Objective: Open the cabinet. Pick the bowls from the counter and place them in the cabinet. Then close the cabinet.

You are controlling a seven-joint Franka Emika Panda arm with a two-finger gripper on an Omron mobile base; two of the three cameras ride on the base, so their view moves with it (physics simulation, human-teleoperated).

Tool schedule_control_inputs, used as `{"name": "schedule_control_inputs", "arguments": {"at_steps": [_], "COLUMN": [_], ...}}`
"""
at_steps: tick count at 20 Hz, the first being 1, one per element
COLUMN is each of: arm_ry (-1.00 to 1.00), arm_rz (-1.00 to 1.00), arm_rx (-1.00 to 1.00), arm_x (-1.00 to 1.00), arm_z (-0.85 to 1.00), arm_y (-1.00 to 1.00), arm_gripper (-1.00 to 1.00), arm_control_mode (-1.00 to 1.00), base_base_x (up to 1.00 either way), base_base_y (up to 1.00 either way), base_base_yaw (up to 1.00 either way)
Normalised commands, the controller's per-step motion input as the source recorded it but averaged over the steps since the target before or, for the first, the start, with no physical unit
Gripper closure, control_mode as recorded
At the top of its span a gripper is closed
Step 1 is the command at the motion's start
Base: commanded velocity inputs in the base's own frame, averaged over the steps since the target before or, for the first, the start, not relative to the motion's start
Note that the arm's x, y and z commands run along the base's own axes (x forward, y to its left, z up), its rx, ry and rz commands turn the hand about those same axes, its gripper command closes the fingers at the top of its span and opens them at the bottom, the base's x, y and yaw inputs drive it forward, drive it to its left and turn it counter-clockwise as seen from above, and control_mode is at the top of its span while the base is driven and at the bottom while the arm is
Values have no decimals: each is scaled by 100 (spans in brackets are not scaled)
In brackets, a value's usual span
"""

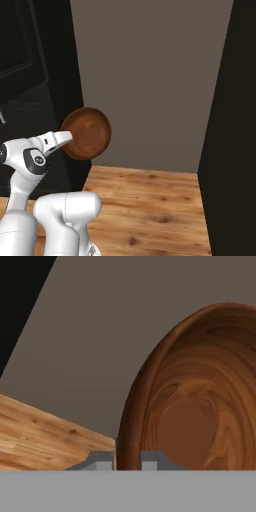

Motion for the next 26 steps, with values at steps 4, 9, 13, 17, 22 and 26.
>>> {"name": "schedule_control_inputs", "arguments": {"at_steps": [4, 9, 13, 17, 22, 26], "arm_ry": [0, 0, 0, 0, 0, 0], "arm_rz": [0, 0, 0, 0, 0, 0], "arm_rx": [0, 0, 0, 0, 0, 0], "arm_x": [0, 0, 0, 0, 0, 0], "arm_z": [0, 0, 0, 0, 0, 0], "arm_y": [0, 0, 0, 0, 0, 0], "arm_gripper": [100, 100, 100, 100, 100, 100], "arm_control_mode": [100, 100, 100, 100, 100, 100], "base_base_x": [-34, 22, -4, -35, 28, 3], "base_base_y": [74, 100, 100, 96, 100, 100], "base_base_yaw": [-29, -26, -15, -13, 0, 17]}}
